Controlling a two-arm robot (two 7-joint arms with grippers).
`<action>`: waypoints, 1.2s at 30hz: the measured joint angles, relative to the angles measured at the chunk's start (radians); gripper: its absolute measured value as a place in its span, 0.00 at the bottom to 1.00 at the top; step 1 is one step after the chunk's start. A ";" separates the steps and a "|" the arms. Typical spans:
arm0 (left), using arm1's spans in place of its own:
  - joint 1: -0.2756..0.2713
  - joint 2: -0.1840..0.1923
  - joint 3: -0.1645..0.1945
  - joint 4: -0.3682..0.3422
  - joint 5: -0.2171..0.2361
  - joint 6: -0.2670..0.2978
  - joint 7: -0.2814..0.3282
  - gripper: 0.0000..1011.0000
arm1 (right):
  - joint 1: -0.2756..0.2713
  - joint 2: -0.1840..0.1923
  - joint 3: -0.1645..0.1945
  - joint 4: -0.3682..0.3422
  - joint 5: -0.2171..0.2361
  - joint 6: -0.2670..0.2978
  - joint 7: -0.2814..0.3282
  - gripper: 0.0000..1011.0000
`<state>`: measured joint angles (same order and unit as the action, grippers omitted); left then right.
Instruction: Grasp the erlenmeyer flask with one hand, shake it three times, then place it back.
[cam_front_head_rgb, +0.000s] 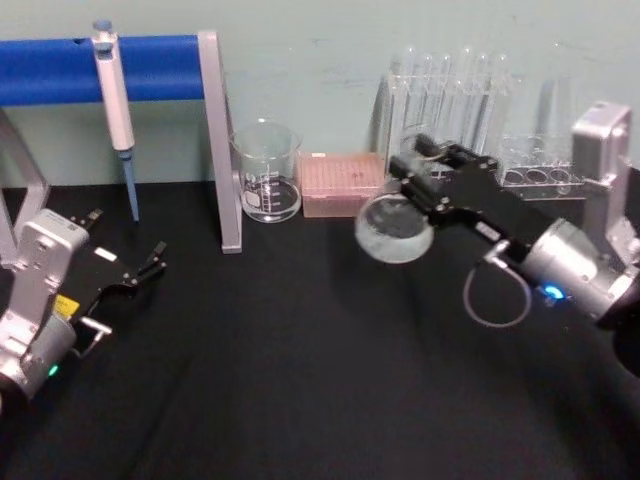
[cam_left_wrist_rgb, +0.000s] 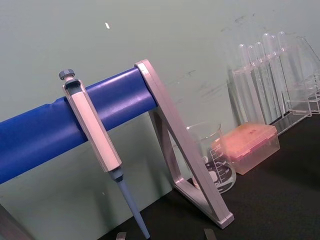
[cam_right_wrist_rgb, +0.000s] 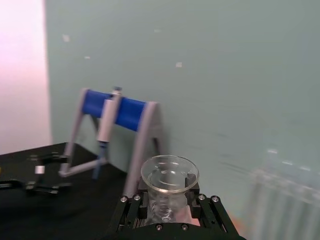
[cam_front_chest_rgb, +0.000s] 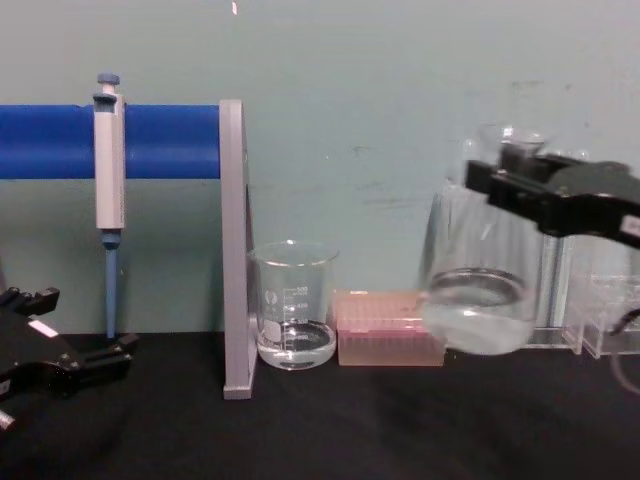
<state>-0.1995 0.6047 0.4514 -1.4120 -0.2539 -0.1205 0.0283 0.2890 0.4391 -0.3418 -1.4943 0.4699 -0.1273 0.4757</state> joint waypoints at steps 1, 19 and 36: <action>0.000 0.000 0.000 0.000 0.000 0.000 0.000 0.99 | -0.012 0.006 0.017 -0.005 -0.003 0.000 -0.016 0.45; 0.000 0.000 0.000 0.000 0.000 0.000 0.000 0.99 | -0.118 0.031 0.155 -0.068 -0.040 0.016 -0.112 0.45; 0.000 0.000 0.000 0.000 0.000 0.000 0.000 0.99 | -0.035 -0.012 0.077 0.013 -0.011 0.020 0.036 0.45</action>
<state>-0.1995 0.6047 0.4514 -1.4120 -0.2539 -0.1205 0.0283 0.2543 0.4275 -0.2644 -1.4811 0.4587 -0.1077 0.5119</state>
